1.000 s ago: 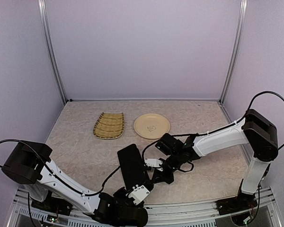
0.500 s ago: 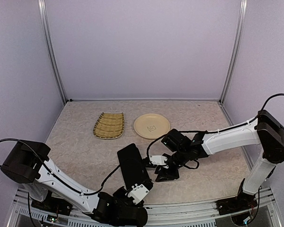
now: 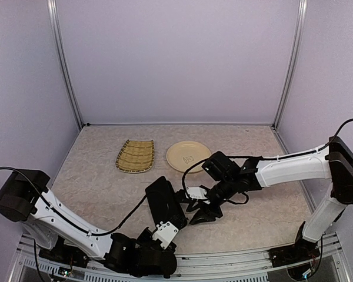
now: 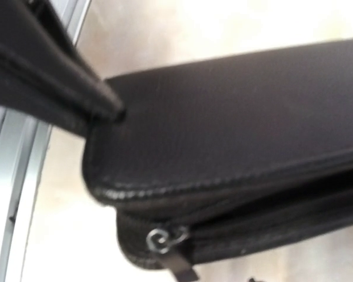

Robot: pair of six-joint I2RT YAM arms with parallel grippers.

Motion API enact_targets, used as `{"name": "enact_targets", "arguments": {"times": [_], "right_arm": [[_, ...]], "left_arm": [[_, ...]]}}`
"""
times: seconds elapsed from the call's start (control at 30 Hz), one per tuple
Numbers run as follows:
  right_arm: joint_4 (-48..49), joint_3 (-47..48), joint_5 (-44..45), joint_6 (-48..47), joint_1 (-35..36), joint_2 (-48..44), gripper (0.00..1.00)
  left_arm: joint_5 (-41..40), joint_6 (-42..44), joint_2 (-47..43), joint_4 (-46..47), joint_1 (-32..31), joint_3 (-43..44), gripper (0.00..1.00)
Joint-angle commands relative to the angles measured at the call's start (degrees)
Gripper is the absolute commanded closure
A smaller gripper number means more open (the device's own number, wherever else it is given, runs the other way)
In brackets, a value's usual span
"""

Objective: Sort the hair-cutting tools

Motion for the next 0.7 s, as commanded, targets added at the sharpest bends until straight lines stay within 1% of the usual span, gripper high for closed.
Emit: {"name": "enact_targets", "arguments": {"times": [0.0, 0.2, 0.27, 0.43, 0.57, 0.67], "right_arm": [[0.49, 1.77, 0.1, 0.09, 0.84, 1.35, 0.49], [1.07, 2.32, 1.47, 0.84, 1.96, 3.8, 0.51], [1.26, 2.18, 1.75, 0.84, 2.49, 4.02, 0.53], [3.54, 1.31, 2.53, 1.78, 2.8, 1.57, 0.66], [3.19, 2.06, 3.44, 2.3, 2.78, 0.61, 0.73], [2.56, 2.23, 3.58, 2.15, 2.84, 0.43, 0.83]], "left_arm": [[0.9, -2.24, -2.63, 3.7, 0.29, -0.73, 1.0], [0.7, -1.93, -3.17, 4.42, 0.38, -1.0, 1.0], [0.68, -1.94, -3.18, 4.48, 0.38, -1.05, 1.0], [0.96, -1.75, -3.18, 4.7, 0.38, -1.09, 1.0], [1.39, -1.74, -2.55, 4.38, 0.42, -0.88, 1.0], [1.56, -1.18, -1.76, 3.8, 0.31, -0.21, 1.0]]}}
